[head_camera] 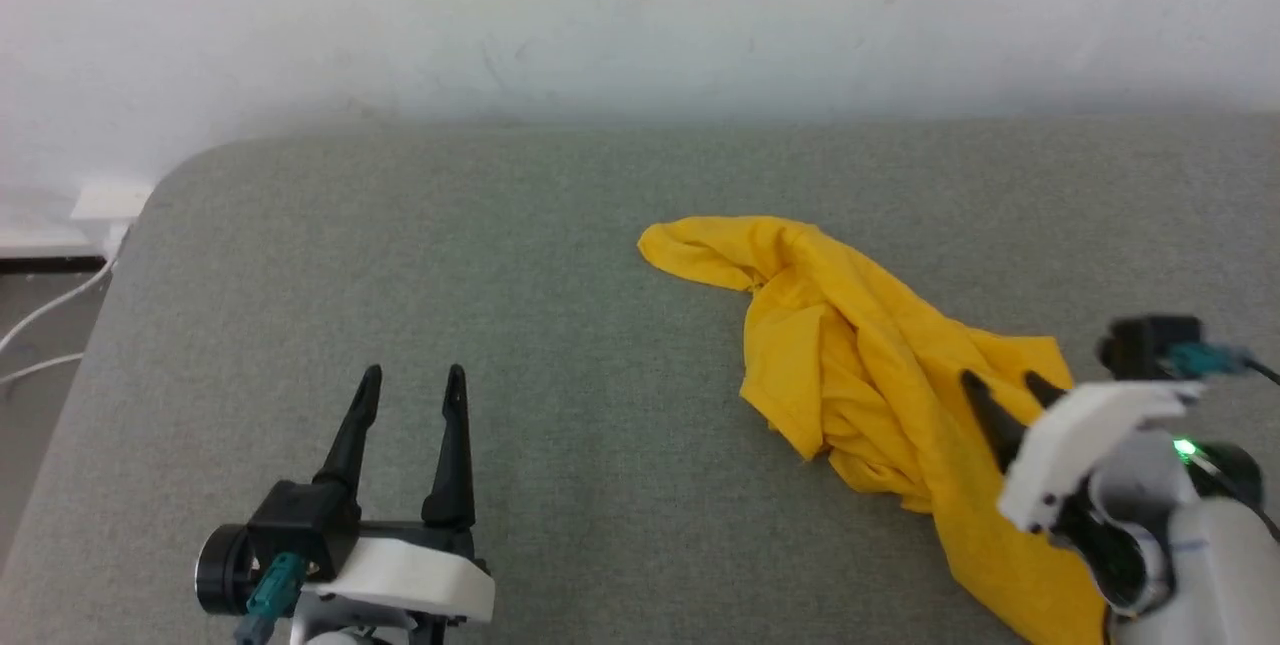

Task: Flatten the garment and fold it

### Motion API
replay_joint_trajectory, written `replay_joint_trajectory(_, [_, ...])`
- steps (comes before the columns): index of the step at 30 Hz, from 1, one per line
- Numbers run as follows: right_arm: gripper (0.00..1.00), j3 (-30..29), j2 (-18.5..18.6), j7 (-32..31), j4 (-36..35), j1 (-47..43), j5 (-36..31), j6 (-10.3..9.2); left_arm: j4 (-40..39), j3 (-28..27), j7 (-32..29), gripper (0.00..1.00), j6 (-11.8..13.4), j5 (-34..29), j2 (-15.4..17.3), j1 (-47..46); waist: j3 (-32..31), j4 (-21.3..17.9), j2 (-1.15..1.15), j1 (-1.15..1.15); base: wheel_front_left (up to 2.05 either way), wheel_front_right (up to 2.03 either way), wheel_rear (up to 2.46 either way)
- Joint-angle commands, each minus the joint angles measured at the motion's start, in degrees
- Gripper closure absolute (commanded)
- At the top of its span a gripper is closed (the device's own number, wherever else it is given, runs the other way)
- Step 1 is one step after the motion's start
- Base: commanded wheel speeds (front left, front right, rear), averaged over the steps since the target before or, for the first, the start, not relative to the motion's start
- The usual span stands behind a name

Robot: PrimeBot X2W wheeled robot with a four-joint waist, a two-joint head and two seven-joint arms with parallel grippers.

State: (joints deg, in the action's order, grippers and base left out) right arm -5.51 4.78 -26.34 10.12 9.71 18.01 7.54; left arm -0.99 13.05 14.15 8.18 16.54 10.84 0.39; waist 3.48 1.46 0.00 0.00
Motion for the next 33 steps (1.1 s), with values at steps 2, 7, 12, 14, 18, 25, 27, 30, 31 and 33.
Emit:
replay_joint_trajectory(2, [0.00, 3.2, 1.6, -1.9, 3.3, 3.6, 1.4, -0.05, -0.1, 0.2, 0.2, 0.00, 0.2, -0.2, -0.5, -1.4, 1.6, 1.3, 0.00, 0.00, 0.00, 0.00, 0.00])
replay_joint_trajectory(7, [0.00, 7.8, 3.6, -4.2, 12.8, 10.5, 3.6, -0.05, 0.6, 1.0, 0.5, 0.00, -0.4, -0.3, -1.3, -3.2, 3.4, 2.6, 0.00, 0.00, 0.00, 0.00, 0.00])
replay_joint_trajectory(12, [1.00, 10.7, 4.5, -3.3, 19.3, 13.9, 5.4, -0.05, 1.5, 1.4, 0.7, 0.00, -0.8, -0.4, -2.0, -4.1, 4.0, 3.1, 0.00, 0.00, 0.00, 0.00, 0.00])
replay_joint_trajectory(14, [1.00, 11.8, 4.5, -1.2, 19.7, 14.6, 5.8, -0.05, 1.8, 1.2, 0.7, 0.00, -0.8, -0.4, -2.1, -4.0, 3.7, 2.8, 0.00, 0.00, 0.00, 0.00, 0.00])
replay_joint_trajectory(18, [1.00, 14.9, 5.1, 2.9, 17.7, 14.6, 5.9, -0.05, 2.5, 0.9, 0.8, 0.00, -0.9, -0.4, -2.0, -3.6, 2.4, 1.5, 0.00, 0.00, 0.00, 0.00, 0.00])
replay_joint_trajectory(25, [1.00, 22.2, 6.9, 4.2, 4.1, 6.0, 5.3, -0.05, 2.8, 0.8, 0.8, 0.00, -0.9, -0.3, -1.7, -2.4, -0.5, -0.3, 0.00, 0.00, 0.00, 0.00, 0.00])
replay_joint_trajectory(27, [1.00, 24.3, 7.6, 2.7, -2.1, 0.5, 5.0, -0.05, 2.8, 0.8, 0.8, 0.00, -0.8, -0.3, -1.7, -2.0, -1.2, -0.8, 0.00, 0.00, 0.00, 0.00, 0.00])
replay_joint_trajectory(30, [1.00, 26.4, 8.0, -1.6, -9.6, -9.3, 5.0, -0.05, 2.8, 0.9, 0.8, 0.00, -0.7, 0.0, -1.6, -1.3, -2.2, -1.3, 0.00, 0.00, 0.00, 0.00, 0.00])
replay_joint_trajectory(31, [1.00, 26.7, 7.9, -2.8, -11.4, -12.6, 4.9, -0.05, 2.9, 0.9, 0.8, 0.00, -0.7, 0.1, -1.6, -1.1, -2.6, -1.5, 0.00, 0.00, 0.00, 0.00, 0.00])
replay_joint_trajectory(33, [1.00, 26.9, 7.2, -5.2, -14.0, -18.7, 4.7, -0.05, 2.8, 0.9, 0.7, 0.00, -0.6, 0.2, -1.5, -0.7, -2.9, -1.7, 0.00, 0.00, 0.00, 0.00, 0.00])
